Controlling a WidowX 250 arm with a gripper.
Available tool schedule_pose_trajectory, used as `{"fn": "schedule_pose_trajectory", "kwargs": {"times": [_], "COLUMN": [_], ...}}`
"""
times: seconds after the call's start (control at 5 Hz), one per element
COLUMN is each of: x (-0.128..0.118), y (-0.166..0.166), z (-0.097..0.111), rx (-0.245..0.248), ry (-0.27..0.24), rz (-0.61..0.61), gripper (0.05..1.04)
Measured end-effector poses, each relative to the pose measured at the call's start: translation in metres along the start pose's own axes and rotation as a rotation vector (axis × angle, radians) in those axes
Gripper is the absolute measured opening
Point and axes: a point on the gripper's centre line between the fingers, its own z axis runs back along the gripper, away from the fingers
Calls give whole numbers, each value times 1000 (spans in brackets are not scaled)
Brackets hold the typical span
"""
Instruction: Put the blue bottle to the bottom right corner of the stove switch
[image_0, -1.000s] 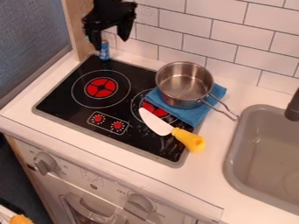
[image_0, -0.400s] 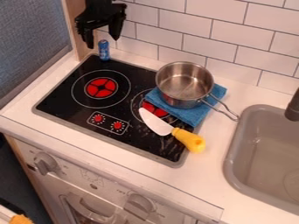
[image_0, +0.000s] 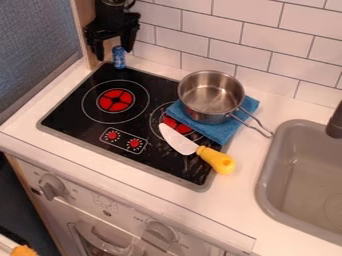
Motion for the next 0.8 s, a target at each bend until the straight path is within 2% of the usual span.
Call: {"fn": "schedule_pose_trajectory", "kwargs": {"times": [0.2, 0.4, 0.8], "x": [0, 0, -7], "y": [0, 1, 4], "z": [-3, -4, -3], "rx": [5, 9, 6], "ry": [-4, -7, 1], "rz": [8, 16, 40], "gripper": [622, 410, 403]}}
